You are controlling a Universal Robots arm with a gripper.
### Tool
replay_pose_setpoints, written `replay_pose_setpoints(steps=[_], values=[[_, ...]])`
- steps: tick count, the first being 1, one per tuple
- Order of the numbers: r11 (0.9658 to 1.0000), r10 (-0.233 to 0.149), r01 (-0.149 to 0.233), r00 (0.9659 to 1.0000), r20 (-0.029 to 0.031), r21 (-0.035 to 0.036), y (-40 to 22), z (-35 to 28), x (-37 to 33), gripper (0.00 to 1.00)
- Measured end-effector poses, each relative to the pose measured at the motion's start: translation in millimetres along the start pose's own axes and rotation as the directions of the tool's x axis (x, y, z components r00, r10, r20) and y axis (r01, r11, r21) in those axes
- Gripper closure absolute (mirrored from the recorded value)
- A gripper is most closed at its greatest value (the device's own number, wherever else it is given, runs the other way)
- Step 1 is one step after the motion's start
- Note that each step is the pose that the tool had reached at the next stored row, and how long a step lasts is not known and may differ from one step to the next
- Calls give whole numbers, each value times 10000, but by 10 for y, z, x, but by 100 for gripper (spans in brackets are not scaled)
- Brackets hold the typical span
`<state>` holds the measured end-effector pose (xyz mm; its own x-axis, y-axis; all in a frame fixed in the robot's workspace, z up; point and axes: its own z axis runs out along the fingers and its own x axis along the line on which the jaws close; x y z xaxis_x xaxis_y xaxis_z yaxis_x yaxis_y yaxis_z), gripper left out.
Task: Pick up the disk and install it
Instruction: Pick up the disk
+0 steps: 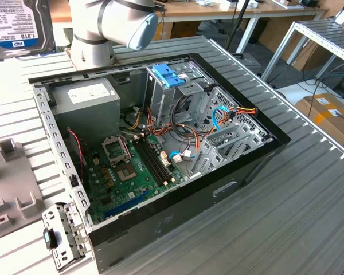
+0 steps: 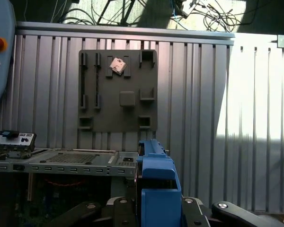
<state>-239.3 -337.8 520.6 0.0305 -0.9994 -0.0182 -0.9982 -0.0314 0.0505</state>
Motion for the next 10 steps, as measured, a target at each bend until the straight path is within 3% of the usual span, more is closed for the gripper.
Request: replay_pose_setpoints(steps=[5,10], values=[[10000,0,0,10000,0,0,-135,-7,4,64],[10000,0,0,10000,1,0,-221,-11,7,64]])
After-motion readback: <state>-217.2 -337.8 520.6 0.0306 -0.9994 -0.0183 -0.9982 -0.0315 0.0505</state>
